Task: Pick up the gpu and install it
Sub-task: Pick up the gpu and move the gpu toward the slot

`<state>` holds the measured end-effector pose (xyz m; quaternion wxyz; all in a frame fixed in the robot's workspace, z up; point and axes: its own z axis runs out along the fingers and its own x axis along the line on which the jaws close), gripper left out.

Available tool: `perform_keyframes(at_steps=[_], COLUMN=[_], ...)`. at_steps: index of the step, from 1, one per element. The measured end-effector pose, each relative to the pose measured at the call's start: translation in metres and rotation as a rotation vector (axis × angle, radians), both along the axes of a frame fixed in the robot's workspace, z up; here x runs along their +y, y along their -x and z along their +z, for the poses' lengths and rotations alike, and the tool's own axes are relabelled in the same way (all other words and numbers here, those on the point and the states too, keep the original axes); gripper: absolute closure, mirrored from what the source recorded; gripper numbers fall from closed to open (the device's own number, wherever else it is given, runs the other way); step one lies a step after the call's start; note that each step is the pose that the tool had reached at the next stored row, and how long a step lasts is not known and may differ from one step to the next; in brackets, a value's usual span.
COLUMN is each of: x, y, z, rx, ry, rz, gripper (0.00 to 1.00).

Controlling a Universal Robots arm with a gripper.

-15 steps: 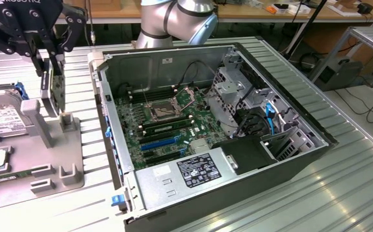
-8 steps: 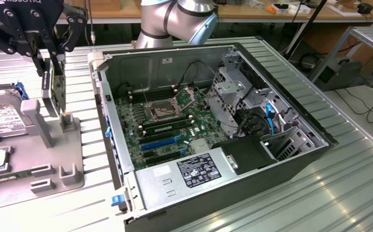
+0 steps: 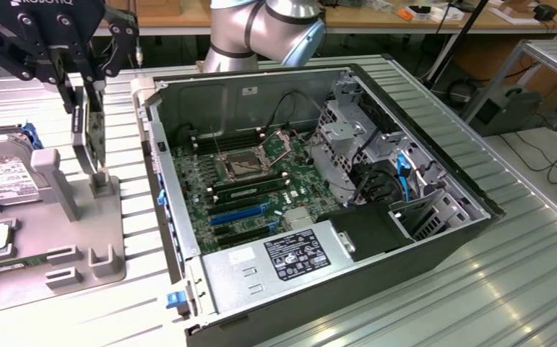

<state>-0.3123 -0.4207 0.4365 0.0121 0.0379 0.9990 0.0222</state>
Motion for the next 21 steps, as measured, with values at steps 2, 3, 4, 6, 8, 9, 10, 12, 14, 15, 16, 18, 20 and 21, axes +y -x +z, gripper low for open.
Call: perform_keyframes(at_steps=[2,3,4,6,8,9,10,12,14,15,16,18,20,21], x=[0.0000,0.0000,0.0000,0.0000,0.0000,0.0000,0.0000,0.0000,0.0000,0.0000,0.0000,0.0000,0.0000,0.0000], y=[-0.003,-0.004,-0.005,-0.007,-0.010,-0.011,-0.013,-0.016,-0.020,-0.021,-0.021,-0.024,-0.025,-0.027], z=[0.0000,0.0000,0.0000,0.0000,0.0000,0.0000,0.0000,0.0000,0.0000,0.0000,0.0000,0.0000,0.0000,0.0000], rx=[0.0000,0.0000,0.0000,0.0000,0.0000,0.0000,0.0000,0.0000,0.0000,0.0000,0.0000,0.0000,0.0001,0.0000], ry=[0.0000,0.0000,0.0000,0.0000,0.0000,0.0000,0.0000,0.0000,0.0000,0.0000,0.0000,0.0000,0.0000,0.0000], rz=[0.000,0.000,0.000,0.000,0.000,0.000,0.000,0.000,0.000,0.000,0.000,0.000,0.000,0.000], gripper=[0.73,0.73,0.73,0.73,0.73,0.73,0.73,0.73,0.73,0.73,0.73,0.73,0.73,0.73])
